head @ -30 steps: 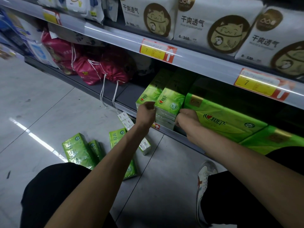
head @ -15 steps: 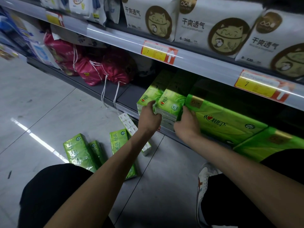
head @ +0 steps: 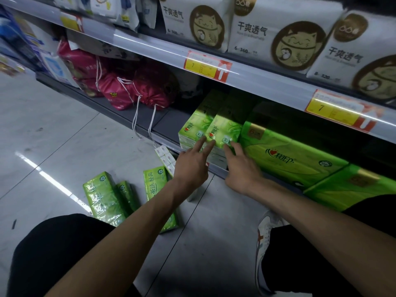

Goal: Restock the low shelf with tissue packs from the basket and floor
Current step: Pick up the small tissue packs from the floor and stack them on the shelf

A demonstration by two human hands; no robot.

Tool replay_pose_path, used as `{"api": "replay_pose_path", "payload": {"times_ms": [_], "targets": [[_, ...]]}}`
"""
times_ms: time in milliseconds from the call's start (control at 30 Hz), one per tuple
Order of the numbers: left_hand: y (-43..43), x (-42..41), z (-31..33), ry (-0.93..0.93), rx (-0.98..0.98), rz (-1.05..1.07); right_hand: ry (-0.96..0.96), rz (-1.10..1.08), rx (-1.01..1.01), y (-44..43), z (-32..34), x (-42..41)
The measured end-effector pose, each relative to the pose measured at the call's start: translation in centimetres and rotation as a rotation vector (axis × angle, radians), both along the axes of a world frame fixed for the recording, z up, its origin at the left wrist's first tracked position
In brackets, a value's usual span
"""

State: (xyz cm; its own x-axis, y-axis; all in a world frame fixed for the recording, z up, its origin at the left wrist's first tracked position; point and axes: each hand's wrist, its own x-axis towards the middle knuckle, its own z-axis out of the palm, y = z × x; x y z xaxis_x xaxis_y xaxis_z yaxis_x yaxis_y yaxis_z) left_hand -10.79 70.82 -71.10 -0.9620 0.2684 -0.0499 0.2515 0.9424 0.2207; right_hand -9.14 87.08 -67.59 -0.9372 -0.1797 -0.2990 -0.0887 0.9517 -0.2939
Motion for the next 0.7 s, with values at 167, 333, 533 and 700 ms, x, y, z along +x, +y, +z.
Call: {"api": "replay_pose_path", "payload": {"times_ms": [167,333,533,700], "targets": [[-1.7,0.7,0.5,-0.072,-0.033,-0.070,0.029,0.053,0.135,-0.4,0.5,0.3],[-5.0,3.4,1.0,-0.121,-0.055,-0.001,0.226,0.232,0.218,-1.4,2.0,1.5],[-10.2,6.9,-1.4,-0.234,-0.067,0.177,0.192,0.400,0.151,-3.9,1.6,3.4],[-12.0,9.9,-5.0,-0.440,0.054,0.341,-0.031,0.603,0.223,-4.8,0.2,4.4]]}}
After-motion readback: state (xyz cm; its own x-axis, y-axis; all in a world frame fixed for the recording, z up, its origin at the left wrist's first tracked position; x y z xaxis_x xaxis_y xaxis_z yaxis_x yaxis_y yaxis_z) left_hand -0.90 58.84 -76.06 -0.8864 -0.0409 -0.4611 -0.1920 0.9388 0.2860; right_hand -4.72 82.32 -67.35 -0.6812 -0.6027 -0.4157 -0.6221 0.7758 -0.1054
